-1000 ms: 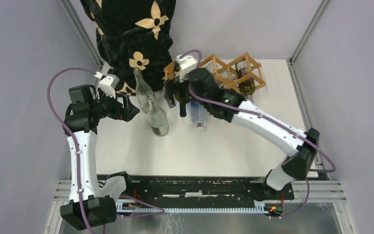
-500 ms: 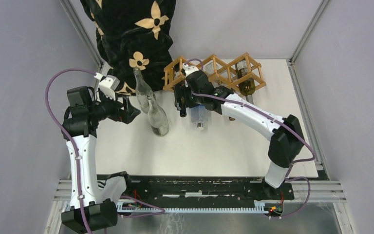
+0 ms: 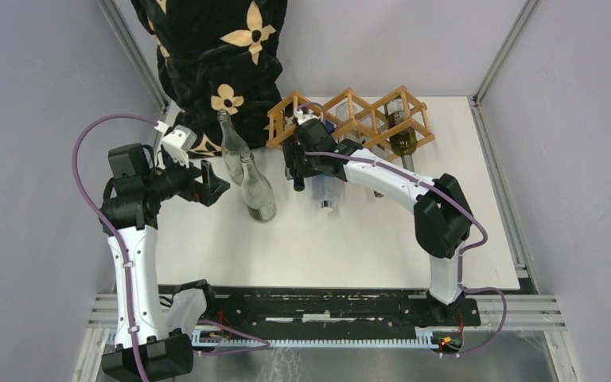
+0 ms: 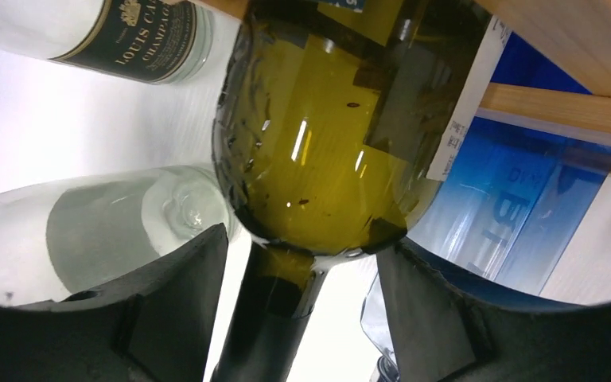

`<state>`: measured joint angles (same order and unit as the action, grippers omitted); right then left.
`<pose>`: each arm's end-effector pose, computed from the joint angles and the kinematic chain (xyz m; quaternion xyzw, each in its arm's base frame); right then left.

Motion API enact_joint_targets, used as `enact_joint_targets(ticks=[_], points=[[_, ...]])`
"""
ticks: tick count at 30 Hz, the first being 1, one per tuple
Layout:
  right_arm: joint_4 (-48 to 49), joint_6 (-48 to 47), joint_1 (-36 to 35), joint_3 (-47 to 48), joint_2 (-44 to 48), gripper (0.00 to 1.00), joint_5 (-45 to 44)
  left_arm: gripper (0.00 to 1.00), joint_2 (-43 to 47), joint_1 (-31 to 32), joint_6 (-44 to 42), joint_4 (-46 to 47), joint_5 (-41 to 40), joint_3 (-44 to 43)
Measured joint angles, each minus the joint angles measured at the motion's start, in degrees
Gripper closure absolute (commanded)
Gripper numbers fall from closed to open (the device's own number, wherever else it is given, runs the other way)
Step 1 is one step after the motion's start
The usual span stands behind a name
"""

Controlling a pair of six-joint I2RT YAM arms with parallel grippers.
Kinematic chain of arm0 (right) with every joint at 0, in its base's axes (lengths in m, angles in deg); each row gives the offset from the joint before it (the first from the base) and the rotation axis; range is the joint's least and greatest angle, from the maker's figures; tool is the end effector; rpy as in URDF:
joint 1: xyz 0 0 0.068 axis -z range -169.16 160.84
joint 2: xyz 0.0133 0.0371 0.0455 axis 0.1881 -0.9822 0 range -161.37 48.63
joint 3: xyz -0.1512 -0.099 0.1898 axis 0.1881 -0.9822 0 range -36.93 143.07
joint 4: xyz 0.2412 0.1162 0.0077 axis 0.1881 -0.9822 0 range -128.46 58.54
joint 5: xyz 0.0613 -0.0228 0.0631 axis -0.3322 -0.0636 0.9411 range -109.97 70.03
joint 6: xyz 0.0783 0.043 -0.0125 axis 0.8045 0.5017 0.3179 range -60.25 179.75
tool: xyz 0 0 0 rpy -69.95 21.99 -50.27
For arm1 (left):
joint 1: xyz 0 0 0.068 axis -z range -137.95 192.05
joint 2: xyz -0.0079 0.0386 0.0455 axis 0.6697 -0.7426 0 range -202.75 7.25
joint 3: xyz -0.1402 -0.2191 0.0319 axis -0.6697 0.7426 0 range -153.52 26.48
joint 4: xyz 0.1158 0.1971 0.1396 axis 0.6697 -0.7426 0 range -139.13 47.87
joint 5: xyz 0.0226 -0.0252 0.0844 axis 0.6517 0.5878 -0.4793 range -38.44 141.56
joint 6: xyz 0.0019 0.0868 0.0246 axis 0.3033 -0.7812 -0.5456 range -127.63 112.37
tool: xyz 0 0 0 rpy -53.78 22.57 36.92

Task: Take the wine bottle off the wine rack

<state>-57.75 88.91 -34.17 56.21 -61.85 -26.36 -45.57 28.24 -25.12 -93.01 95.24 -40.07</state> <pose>0.3445 0.3319 0.2263 -0.1047 0.9120 0.1962 0.3445 0.2105 -0.0055 0.3531 0.1922 0.8255 -0.2094 0.4876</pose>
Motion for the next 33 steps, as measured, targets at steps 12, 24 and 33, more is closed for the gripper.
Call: enact_joint_targets(ticks=[12,24,33], points=[[7.02,10.91,1.18,-6.16,0.46,0.88,0.13,0.0,0.79,0.0,-1.92,0.0,-0.04,0.07],[16.74,11.85,4.07,-18.43,7.98,1.0,1.99,0.0,0.85,0.0,-2.19,-0.02,-0.09,0.07],[17.57,14.32,6.27,-24.87,13.66,1.0,-1.68,0.0,0.85,0.0,-2.51,-0.02,-0.07,0.07]])
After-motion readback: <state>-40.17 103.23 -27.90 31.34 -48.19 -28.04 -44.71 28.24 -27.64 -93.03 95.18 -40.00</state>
